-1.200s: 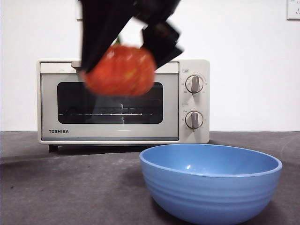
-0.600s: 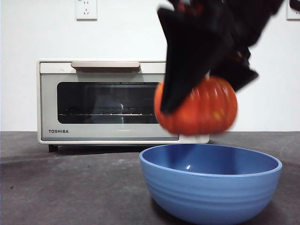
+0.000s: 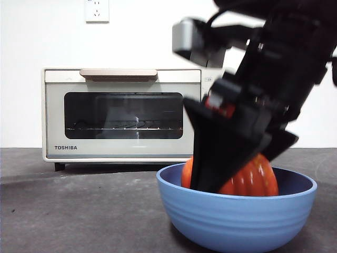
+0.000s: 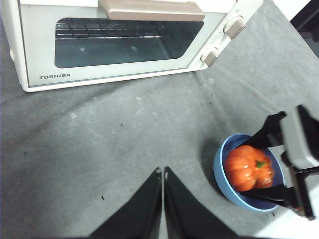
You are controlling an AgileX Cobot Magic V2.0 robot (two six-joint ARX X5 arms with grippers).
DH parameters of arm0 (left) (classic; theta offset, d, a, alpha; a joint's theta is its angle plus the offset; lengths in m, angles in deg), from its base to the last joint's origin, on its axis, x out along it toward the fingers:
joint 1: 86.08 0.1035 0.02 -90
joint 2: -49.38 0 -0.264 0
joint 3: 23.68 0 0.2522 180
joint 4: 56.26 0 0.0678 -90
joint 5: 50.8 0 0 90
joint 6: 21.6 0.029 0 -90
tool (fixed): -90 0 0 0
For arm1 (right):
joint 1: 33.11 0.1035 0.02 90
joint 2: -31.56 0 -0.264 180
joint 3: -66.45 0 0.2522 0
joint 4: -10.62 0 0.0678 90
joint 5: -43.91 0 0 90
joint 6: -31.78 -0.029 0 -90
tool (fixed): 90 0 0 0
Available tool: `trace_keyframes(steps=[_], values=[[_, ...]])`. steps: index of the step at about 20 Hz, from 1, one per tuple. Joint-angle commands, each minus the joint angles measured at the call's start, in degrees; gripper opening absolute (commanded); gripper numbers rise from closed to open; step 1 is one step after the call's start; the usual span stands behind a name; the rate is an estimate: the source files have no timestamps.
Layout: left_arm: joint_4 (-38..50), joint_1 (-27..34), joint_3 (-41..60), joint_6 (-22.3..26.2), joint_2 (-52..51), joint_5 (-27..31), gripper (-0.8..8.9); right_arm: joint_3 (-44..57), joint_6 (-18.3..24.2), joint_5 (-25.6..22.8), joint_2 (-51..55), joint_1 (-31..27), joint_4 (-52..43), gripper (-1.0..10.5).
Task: Place pumpkin in the steamer
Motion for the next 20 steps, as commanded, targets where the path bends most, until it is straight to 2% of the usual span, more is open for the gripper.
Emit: trace_keyframes(steps=[1,6,12,16,20], values=[[0.37,-0.28,-1.01,0.59,0.28,-0.28,0.15,-0.31,-0.61,0.00,-2.12,0.68,-0.57,4.3],[0.39,-0.85,-1.01,0.59,0.28,-0.28,0.16,-0.35,-0.61,-0.02,-2.23,0.68,-0.59,5.0],[0.44,-0.85,-1.01,0.59,0.28,-0.28,0.15,-1.14,-0.57,-0.04,-1.51,0.68,-0.31,5.0],[0.42,-0.85,-1.01,0.59,0.28,-0.28,0.16,-5.05,-0.42,-0.52,1.95,0.57,3.10,5.0],[0.44,-0.85,-1.01,0.59,0.28,-0.28,0.16,-10.45,-0.44,-3.50,6.23,-0.28,7.72,5.0]])
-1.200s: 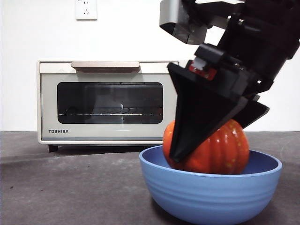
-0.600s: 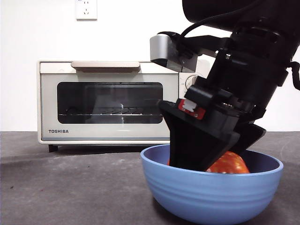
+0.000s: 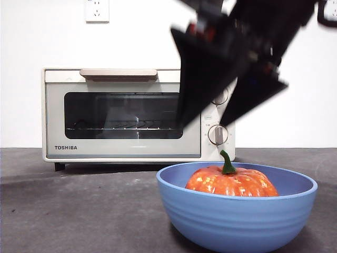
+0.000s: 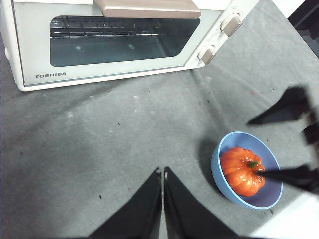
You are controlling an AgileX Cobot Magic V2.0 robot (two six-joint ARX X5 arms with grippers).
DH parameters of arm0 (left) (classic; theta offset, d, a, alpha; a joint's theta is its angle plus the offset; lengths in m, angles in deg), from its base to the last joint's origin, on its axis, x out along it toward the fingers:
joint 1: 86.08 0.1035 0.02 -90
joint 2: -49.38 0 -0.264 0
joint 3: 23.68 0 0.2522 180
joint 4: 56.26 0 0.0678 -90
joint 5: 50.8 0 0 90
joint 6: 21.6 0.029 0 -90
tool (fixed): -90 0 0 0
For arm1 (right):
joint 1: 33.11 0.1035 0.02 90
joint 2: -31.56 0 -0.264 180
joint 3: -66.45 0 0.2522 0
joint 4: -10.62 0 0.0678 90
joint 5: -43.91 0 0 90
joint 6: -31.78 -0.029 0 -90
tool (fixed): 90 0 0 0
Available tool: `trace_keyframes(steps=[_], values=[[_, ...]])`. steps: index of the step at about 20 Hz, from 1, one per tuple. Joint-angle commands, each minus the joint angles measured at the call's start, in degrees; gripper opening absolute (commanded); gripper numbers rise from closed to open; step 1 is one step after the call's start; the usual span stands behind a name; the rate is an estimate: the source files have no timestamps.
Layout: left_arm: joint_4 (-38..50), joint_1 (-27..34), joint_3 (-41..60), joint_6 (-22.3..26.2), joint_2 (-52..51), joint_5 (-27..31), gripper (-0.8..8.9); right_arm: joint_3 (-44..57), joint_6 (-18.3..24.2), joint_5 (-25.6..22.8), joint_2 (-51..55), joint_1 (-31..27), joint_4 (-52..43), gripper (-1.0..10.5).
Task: Place pumpkin in the steamer
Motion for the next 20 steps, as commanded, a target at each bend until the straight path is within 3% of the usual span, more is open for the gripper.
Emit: trace_keyframes(steps=[1,4,6,14,20], values=[[0.52,-0.13,-1.01,0.59,0.28,-0.28,0.15,-3.17,-0.66,-0.07,1.73,-0.85,1.64,5.0],[0.52,-0.13,-1.01,0.59,0.31,-0.28,0.15,-5.27,-2.47,0.92,5.51,-4.74,4.52,5.0],[0.52,-0.13,-1.01,0.59,0.31,-0.28,0.15,-5.27,-3.48,4.09,8.87,-9.22,6.60,4.9],[0.50,-0.13,-1.01,0.57,0.28,-0.28,0.15,-3.76,-3.37,28.33,20.44,-30.25,10.10,4.9],[1.42,-0.13,-1.01,0.52,0.31,-0.28,0.15,-0.28,-1.66,30.14,24.33,-32.61,10.69,4.9]])
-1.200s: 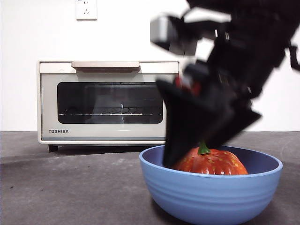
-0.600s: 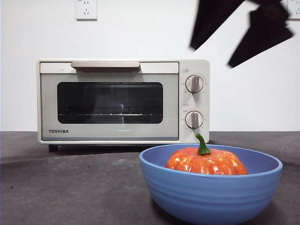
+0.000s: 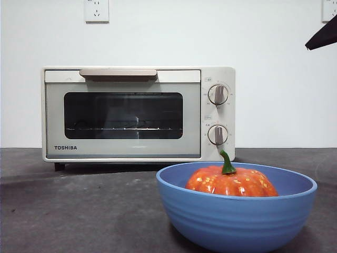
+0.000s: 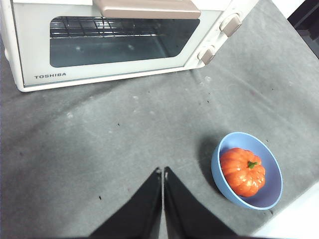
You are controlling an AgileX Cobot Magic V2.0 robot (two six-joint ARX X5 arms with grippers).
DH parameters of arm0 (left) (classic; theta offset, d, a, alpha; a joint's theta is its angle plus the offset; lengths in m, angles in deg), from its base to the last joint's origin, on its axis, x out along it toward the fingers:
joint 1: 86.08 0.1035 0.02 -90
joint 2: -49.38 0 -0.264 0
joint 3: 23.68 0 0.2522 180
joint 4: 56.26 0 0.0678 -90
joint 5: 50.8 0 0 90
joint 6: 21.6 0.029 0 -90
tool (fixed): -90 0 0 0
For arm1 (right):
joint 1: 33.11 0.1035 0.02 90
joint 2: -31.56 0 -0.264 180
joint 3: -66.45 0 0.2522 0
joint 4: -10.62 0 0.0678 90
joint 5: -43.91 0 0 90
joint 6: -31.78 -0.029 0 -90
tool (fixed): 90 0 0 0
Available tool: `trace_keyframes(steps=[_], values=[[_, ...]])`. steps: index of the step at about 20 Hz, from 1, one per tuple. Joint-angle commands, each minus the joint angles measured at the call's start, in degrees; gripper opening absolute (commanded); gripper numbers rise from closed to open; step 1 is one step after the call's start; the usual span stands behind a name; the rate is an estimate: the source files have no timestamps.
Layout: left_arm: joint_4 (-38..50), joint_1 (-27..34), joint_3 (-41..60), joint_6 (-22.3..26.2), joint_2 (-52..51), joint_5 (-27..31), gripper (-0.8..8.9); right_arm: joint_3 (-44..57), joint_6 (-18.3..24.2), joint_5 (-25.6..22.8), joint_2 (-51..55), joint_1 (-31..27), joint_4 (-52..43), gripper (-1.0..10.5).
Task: Place pumpkin in the steamer
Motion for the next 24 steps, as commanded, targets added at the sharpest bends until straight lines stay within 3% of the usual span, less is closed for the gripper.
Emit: trace_keyframes(steps=[1,7,13,19,24], values=[[1.55,-0.13,-1.01,0.50,0.31,-0.31,0.15,-0.44,0.72,0.37,0.13,0.20,-0.94,4.9],[3.34,-0.15,-1.01,0.26,0.35,-0.31,0.15,-0.44,0.74,0.35,0.13,0.20,-0.90,4.9],[24.61,-4.15,-1.03,-12.52,5.38,0.87,0.16,-0.44,0.72,0.37,0.13,0.20,-0.92,4.9],[37.90,-10.88,-1.09,-13.27,15.58,8.85,0.16,-0.44,0.72,0.37,0.13,0.20,-1.01,4.9],[45.70,-13.55,-1.09,-13.16,23.12,11.50,0.16,-0.44,0.70,0.35,0.13,0.20,-1.01,4.9]])
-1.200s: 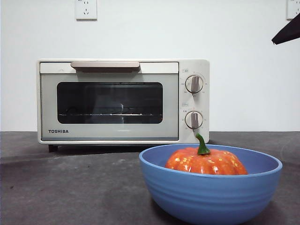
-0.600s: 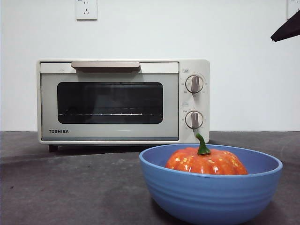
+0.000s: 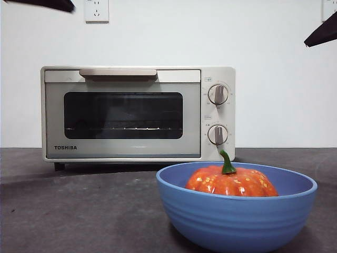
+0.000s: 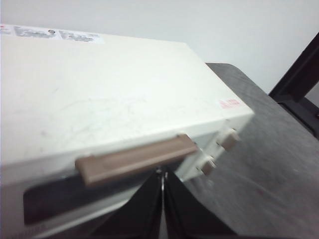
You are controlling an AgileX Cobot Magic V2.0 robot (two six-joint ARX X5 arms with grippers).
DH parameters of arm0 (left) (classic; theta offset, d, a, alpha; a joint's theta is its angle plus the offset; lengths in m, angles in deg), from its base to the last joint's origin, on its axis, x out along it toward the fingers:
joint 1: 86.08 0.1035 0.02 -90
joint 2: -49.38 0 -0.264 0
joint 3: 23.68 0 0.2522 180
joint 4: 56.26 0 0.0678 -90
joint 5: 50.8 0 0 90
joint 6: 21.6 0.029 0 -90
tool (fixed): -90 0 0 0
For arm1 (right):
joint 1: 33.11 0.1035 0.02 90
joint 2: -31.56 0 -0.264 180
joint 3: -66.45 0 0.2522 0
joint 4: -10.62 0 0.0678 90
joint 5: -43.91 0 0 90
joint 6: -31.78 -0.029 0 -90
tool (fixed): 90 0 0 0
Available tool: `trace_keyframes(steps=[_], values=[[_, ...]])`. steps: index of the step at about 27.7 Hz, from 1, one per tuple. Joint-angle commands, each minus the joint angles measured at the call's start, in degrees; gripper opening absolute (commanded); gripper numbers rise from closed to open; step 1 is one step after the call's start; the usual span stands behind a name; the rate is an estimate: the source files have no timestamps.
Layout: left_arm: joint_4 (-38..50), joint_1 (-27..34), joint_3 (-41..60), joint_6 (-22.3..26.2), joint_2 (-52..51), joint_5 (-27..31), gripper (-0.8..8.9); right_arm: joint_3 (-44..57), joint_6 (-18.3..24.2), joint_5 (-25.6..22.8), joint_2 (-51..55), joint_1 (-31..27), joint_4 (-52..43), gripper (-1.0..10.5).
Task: Place pumpkin in the steamer
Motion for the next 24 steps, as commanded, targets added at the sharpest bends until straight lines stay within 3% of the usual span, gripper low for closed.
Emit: trace_keyframes(steps=[1,9,24], values=[[4.87,-1.05,-1.14,-0.17,4.44,0.68,0.16,-0.44,0.70,0.20,-0.28,0.20,-0.50,4.9],[10.47,-2.60,-2.38,1.22,13.14,3.26,0.16,-0.44,0.68,0.17,-0.28,0.20,-0.48,4.9],[11.23,-4.68,-3.96,6.36,19.58,7.06,0.16,-0.44,0.66,0.20,-0.28,0.20,-0.33,4.9]])
